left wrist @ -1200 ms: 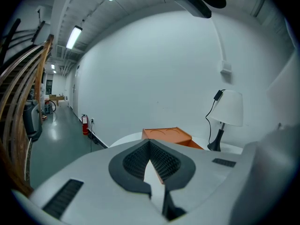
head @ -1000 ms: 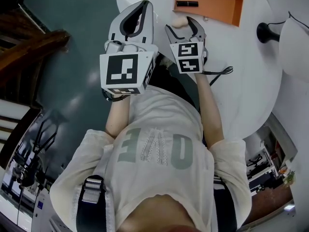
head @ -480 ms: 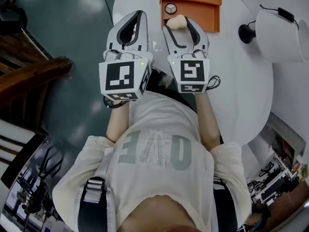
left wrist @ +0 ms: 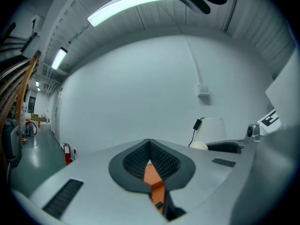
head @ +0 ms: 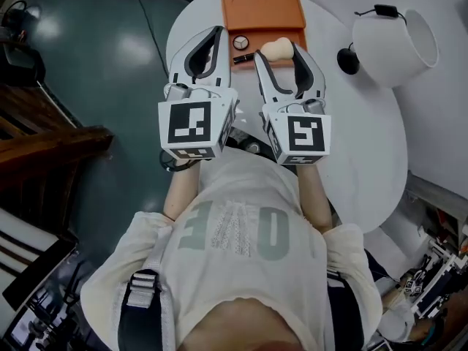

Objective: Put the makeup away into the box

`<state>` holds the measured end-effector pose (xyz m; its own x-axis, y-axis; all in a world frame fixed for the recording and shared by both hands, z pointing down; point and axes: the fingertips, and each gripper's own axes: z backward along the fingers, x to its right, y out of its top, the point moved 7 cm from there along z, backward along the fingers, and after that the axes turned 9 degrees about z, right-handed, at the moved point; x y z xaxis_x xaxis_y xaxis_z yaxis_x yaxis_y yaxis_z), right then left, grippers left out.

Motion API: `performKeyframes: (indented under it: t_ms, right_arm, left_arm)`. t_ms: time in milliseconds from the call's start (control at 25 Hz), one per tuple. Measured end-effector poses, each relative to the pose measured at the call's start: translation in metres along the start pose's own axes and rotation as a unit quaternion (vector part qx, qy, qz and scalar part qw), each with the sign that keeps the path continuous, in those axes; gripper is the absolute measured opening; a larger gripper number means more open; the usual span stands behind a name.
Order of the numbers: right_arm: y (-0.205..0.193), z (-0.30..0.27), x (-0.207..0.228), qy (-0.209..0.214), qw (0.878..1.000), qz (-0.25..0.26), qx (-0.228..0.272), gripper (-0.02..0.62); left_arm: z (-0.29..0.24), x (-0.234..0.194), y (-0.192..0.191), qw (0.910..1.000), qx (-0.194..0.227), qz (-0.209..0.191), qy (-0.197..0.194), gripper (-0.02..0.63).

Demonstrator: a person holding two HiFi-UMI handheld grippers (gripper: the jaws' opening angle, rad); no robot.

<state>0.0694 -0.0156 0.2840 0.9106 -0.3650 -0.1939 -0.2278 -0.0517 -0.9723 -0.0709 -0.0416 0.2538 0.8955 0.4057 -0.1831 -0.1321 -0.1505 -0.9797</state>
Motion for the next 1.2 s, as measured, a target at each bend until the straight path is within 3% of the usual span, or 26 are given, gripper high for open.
performKeyframes:
  t_ms: [200,400,560,720,840,1040,1200]
  right_arm:
    - [-0.022,-0.022,0.002,0.005,0.999,-0.004,-0.039,0.247]
    - [-0.076,-0.069,0.011,0.004,0.988,-0.006,-0.153,0.247]
    - [-0.125,-0.118,0.024,0.007,0.967,-0.035,-0.254,0.247]
    - [-0.169,-0.155,0.037,0.011,0.933,-0.074,-0.352,0.247]
    - [-0.187,-0.168,0.038,0.025,0.908,-0.076,-0.412,0.242]
    - [-0.197,-0.184,0.031,0.048,0.880,-0.064,-0.468,0.241]
    - [-0.201,-0.187,0.026,0.044,0.876,-0.045,-0.478,0.241]
  left_arm:
    - [-0.004,0.000,-0.004,0.9999,-0.001,0.014,0.002,0.008]
    - [-0.008,-0.007,-0.020,0.9993,-0.024,0.028,0.006,0.008]
    - [-0.016,-0.017,-0.037,0.9975,-0.046,0.050,0.022,0.008]
    - [-0.022,-0.027,-0.046,0.9961,-0.053,0.063,0.032,0.008]
    - [-0.021,-0.036,-0.052,0.9944,-0.059,0.078,0.041,0.008]
    - [-0.021,-0.042,-0.055,0.9937,-0.065,0.079,0.045,0.008]
    - [-0.019,-0.043,-0.053,0.9941,-0.066,0.075,0.042,0.008]
